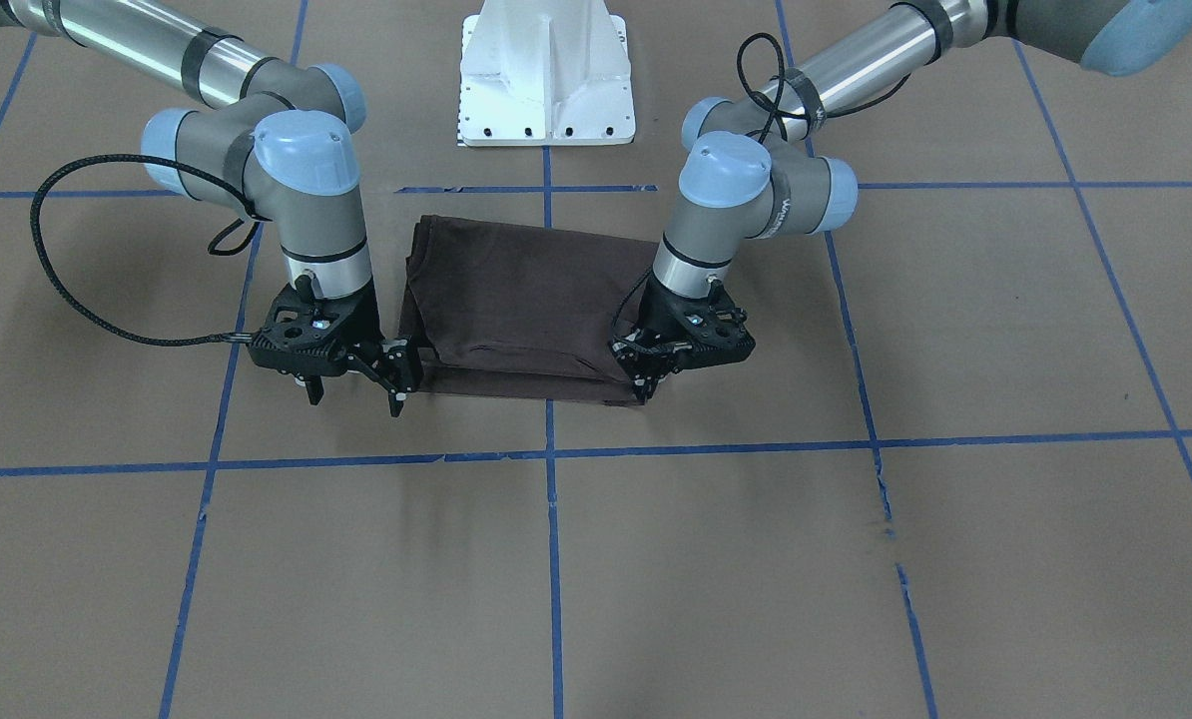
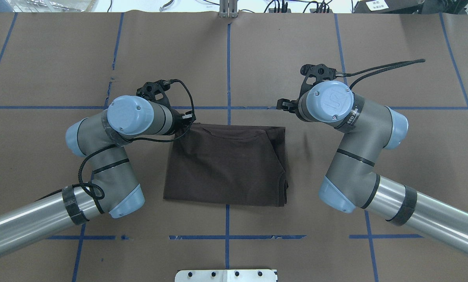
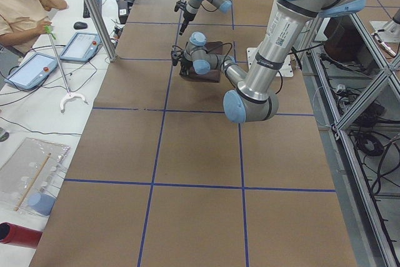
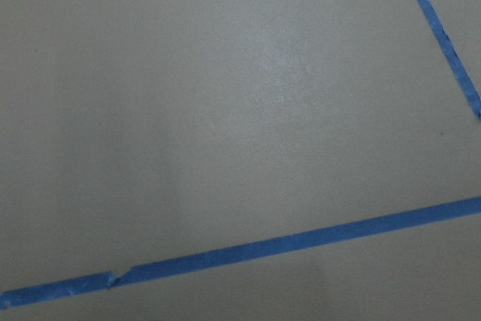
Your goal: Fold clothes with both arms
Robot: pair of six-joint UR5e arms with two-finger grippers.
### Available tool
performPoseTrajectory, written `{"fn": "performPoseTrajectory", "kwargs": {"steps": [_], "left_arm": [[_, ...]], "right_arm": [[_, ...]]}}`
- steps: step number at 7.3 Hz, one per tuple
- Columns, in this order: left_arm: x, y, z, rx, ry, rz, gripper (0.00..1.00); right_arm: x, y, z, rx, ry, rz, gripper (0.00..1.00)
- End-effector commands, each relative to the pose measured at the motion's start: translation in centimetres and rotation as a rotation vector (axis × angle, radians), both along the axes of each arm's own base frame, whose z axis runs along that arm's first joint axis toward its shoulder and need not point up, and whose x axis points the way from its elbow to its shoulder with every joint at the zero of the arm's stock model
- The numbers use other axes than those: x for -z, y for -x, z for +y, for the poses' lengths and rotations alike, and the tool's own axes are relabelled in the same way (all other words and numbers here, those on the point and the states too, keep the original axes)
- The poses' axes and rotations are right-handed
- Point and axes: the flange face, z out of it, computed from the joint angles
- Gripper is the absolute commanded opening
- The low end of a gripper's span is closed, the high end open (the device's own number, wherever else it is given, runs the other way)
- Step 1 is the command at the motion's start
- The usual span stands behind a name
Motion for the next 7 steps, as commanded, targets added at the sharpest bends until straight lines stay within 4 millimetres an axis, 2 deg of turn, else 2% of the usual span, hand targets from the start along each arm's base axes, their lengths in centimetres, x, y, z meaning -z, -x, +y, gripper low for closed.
{"fn": "performPoseTrajectory", "kwargs": {"steps": [1,2,3,4,5,6,7], "left_arm": [[-0.7,0.6,0.0,0.001,-0.001,-0.008,0.00],[-0.8,1.2,-0.6,-0.010,-0.033,-0.023,0.44],[-0.6,2.0,-1.2,-0.044,-0.108,-0.056,0.99],[0.1,3.5,-2.0,-0.062,-0.148,-0.085,1.00],[2.5,6.0,-2.2,-0.113,-0.233,-0.156,1.00],[2.4,9.5,-2.5,-0.186,-0.264,-0.180,1.00],[0.8,11.9,-2.5,-0.246,-0.278,-0.178,1.00]], "right_arm": [[0.0,0.0,0.0,0.003,0.001,-0.001,1.00],[0.1,0.0,0.1,0.004,0.001,-0.002,1.00],[0.5,-0.2,0.2,0.005,-0.004,-0.010,1.00],[1.5,-0.5,0.6,0.016,-0.007,-0.033,1.00],[2.9,-0.1,1.7,0.042,-0.008,-0.056,1.00],[3.8,1.1,3.1,0.063,-0.020,-0.066,1.00],[2.9,4.1,6.4,0.092,-0.048,-0.030,1.00]]}}
